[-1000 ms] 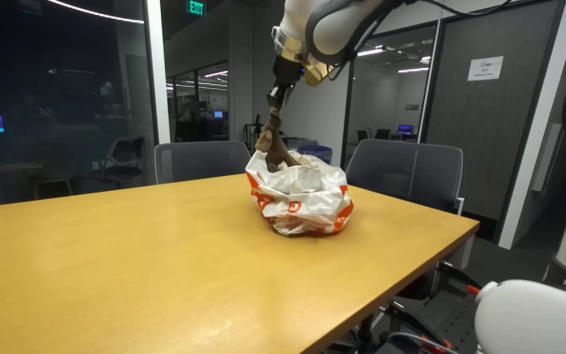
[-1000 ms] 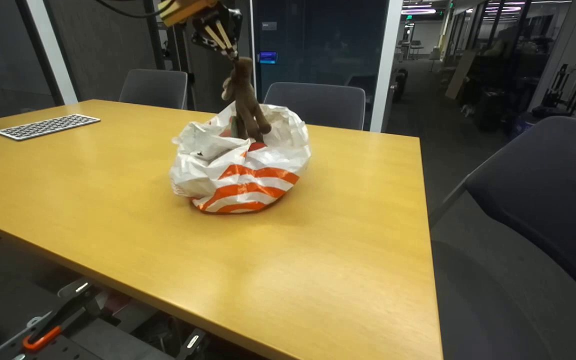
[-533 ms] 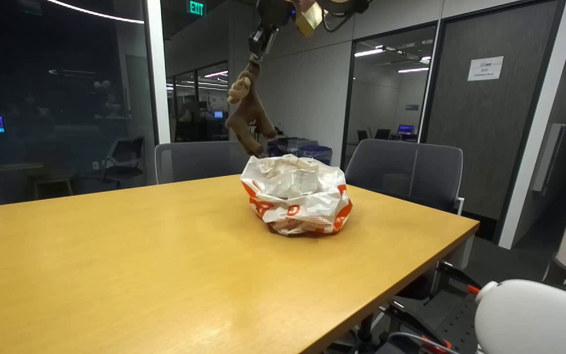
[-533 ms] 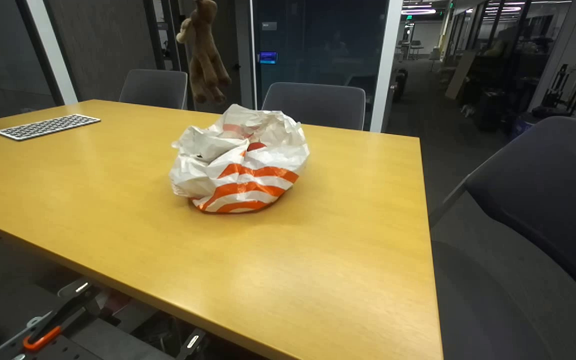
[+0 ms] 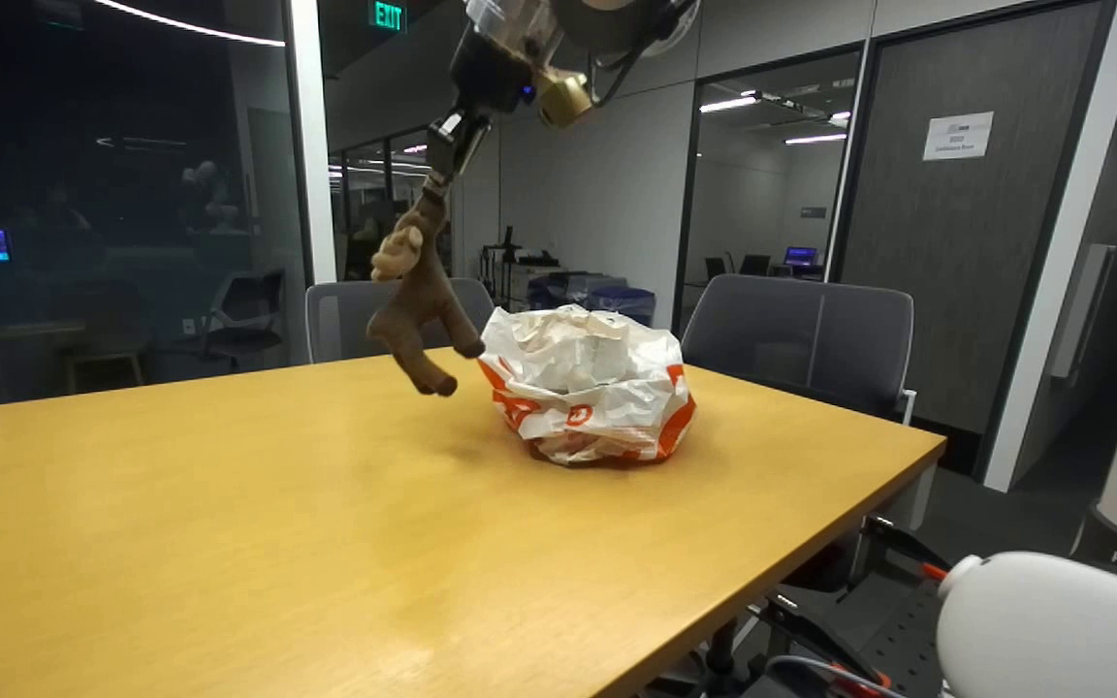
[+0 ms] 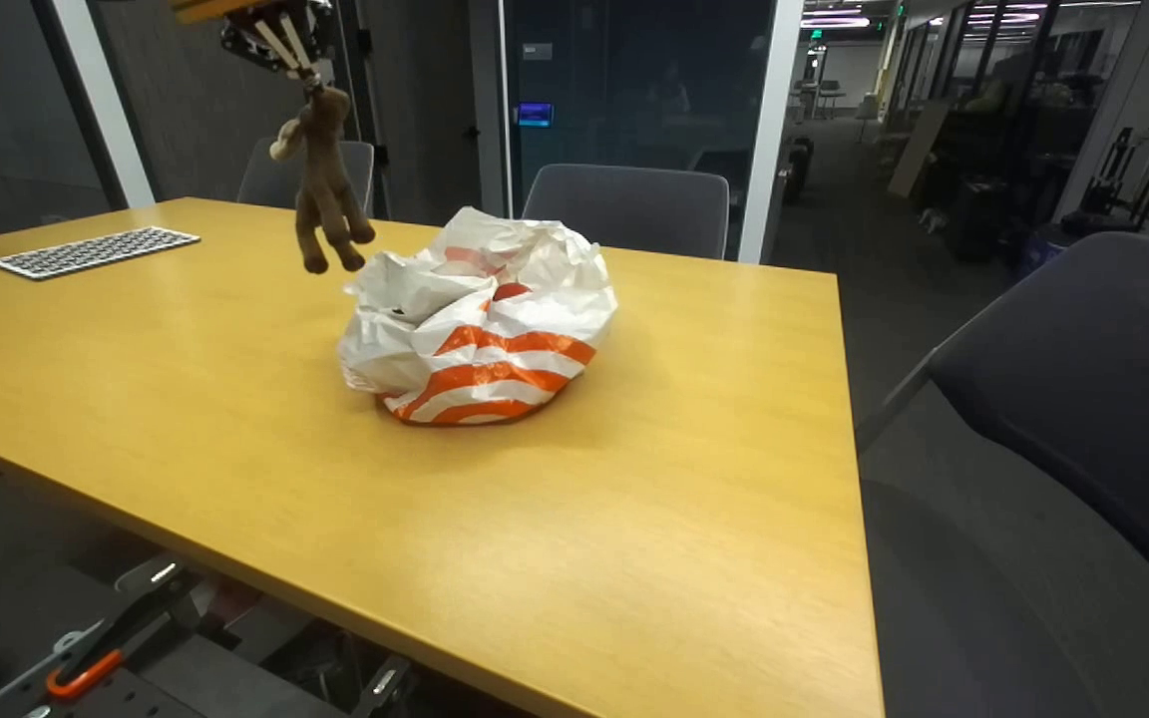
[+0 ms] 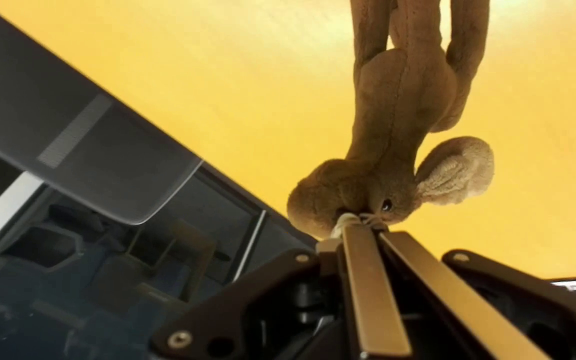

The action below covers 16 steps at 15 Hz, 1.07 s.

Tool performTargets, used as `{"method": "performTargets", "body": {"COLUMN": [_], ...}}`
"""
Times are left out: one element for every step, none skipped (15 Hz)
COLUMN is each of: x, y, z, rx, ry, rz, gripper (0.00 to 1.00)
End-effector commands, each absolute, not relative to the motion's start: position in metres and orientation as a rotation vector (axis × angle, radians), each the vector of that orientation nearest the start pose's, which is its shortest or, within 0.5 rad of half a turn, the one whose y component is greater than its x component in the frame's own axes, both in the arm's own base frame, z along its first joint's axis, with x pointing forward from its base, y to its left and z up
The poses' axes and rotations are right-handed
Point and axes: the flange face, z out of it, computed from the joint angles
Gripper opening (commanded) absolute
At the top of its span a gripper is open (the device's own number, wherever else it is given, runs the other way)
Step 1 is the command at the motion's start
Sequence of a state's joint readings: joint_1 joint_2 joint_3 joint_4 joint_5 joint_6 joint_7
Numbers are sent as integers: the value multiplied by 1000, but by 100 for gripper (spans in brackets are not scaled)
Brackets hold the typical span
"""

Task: Move the objects, which are in the plastic, to the table

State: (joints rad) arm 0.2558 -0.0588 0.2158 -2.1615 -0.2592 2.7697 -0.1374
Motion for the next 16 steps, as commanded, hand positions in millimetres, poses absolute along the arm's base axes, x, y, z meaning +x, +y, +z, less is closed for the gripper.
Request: {"method": "performTargets", "body": {"x": [510,512,513,513,513,518,522,526,532,537,542,548,553,556,560,561], "y": [287,288,289,285,277,266,251,231,212,187,167,148,133,122,113,108], "z": [461,458,462,467,480,487,494,497,498,493,486,477,464,454,439,428], "rx": [-2676,-2665,-2646,-2647,-2657,-2704,-2754,-2812,-2866,-2937,-2984,-3028,-3048,-3058,-3065,-3067], "ry": [-1248,-1242,-1226,-1216,-1201,-1172,-1162,-1130,-1078,-1000,-931,-853,-788,-746,-716,-691], "rz": [-948,-908,-879,-873,-887,-918,-934,-932,-916,-882,-827,-780,-713,-665,-631,-588], "gripper": [27,34,41,48,57,64,71,79,86,95,99,100,100,100,100,100]}}
